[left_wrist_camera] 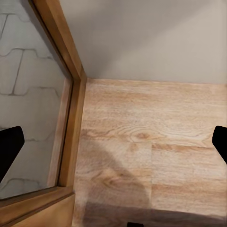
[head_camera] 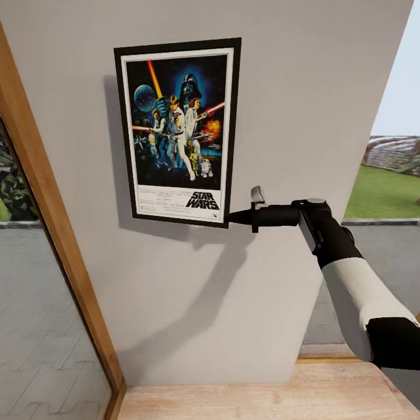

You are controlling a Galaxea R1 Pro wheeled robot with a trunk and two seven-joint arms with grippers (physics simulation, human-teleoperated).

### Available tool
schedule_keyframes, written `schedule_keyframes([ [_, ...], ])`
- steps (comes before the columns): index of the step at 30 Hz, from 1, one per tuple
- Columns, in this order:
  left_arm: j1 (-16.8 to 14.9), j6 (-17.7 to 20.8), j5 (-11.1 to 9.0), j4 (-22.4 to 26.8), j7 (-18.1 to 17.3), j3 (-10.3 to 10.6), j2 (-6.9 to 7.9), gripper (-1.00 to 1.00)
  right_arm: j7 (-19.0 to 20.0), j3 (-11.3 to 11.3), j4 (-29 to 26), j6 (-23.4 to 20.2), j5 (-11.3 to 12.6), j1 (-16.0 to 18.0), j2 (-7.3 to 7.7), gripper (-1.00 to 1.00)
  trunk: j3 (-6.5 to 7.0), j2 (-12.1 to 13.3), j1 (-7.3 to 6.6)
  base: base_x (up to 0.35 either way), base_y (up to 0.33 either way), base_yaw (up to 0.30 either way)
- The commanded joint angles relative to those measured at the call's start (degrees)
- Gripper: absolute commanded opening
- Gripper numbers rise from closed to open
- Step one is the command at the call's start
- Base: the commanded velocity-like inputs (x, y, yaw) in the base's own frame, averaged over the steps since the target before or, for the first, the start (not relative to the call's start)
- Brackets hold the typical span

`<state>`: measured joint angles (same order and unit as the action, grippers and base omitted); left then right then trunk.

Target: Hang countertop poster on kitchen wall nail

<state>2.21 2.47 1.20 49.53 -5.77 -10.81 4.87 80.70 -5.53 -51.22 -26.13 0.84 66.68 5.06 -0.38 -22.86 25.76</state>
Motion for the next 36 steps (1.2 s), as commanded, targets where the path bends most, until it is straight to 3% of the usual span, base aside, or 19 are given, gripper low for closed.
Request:
schedule_keyframes([
  [1,0.03,0.26,0.12,0.12,-0.38,-0.17,-0.03,1.0,0.16,-0.1,-0.02,-0.76,0.12,0.03,0.04,-1.0,-0.04,-0.06,0.03,0.004,0.0,0.0],
  [28,0.04,0.26,0.12,0.2,-0.38,-0.17,-0.03,1.0,0.23,-0.1,-0.02,-0.76,0.12,0.03,0.04,-1.0,-0.04,-0.06,0.03,0.025,0.0,0.0],
  [36,0.06,0.26,0.12,0.21,-0.38,-0.18,-0.03,1.0,1.81,-0.1,-0.02,-0.76,0.12,0.03,0.06,-1.0,-0.04,-0.06,0.03,0.0,0.0,0.0],
])
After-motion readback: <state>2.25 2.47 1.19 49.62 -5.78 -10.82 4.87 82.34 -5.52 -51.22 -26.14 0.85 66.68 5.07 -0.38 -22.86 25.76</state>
